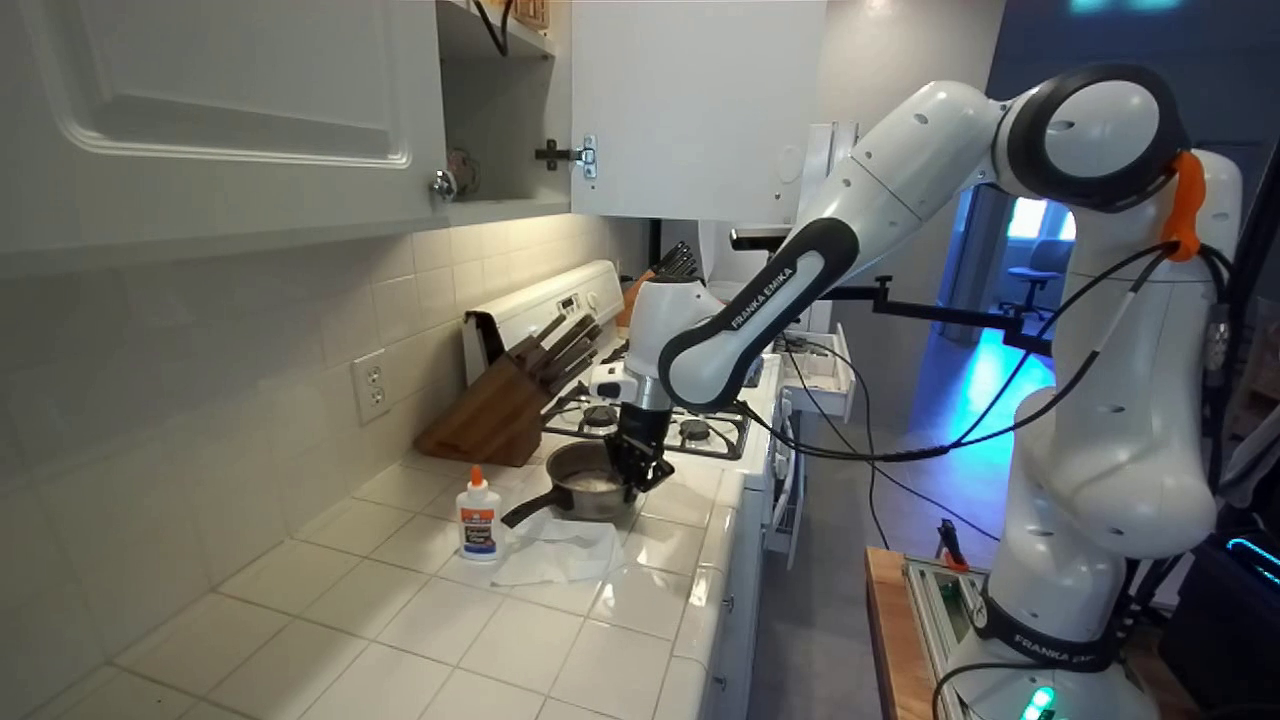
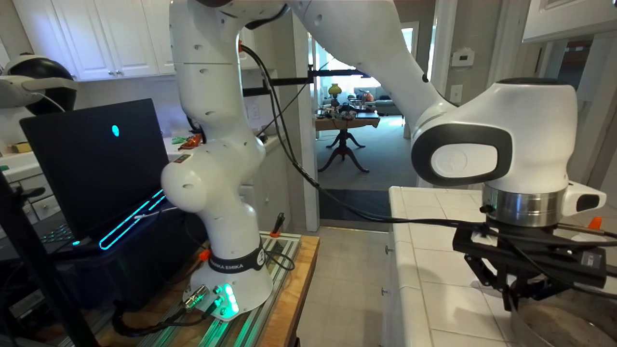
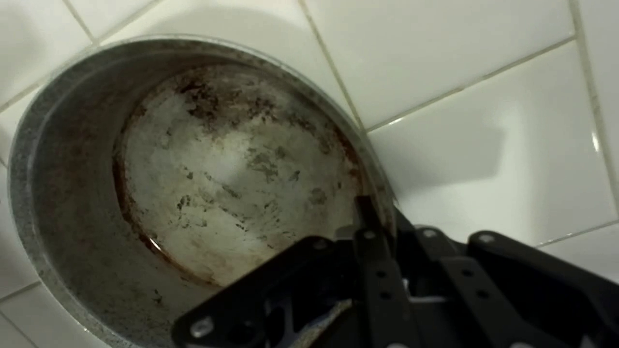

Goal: Pick up the pan, and then place it in the open cabinet

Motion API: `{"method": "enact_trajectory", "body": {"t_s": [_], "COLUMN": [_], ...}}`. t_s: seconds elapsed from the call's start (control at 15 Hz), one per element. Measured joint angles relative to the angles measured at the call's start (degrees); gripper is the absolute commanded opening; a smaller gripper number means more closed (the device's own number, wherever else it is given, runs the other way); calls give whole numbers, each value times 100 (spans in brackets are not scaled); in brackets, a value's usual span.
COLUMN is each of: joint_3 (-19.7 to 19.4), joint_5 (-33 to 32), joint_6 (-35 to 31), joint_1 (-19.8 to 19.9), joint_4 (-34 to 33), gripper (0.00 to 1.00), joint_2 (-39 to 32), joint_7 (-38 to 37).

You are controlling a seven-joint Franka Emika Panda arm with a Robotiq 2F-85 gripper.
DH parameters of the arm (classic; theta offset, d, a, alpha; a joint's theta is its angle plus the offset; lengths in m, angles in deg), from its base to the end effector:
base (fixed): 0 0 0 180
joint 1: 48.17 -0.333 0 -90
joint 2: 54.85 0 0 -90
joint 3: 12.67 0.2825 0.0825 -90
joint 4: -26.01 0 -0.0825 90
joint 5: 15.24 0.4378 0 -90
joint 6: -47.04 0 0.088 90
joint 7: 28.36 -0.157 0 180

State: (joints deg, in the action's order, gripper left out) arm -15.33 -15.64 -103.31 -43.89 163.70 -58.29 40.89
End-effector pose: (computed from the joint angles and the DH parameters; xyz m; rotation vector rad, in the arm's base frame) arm 0.5462 -0.0669 0.1801 2.5894 1.5762 0.1861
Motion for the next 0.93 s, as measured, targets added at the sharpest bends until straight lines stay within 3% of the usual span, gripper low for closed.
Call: {"method": "enact_trajectory", "body": {"t_s": [0.6, 0.93], "joint_3": [41, 13], "joint_5": [-993, -1035], "joint_6": [28, 293], "joint_1": [-133, -240], "joint_4": [518, 672], "gripper": [1, 1], "joint_2": [1060, 1686], "joint_7": [-46, 253]}}
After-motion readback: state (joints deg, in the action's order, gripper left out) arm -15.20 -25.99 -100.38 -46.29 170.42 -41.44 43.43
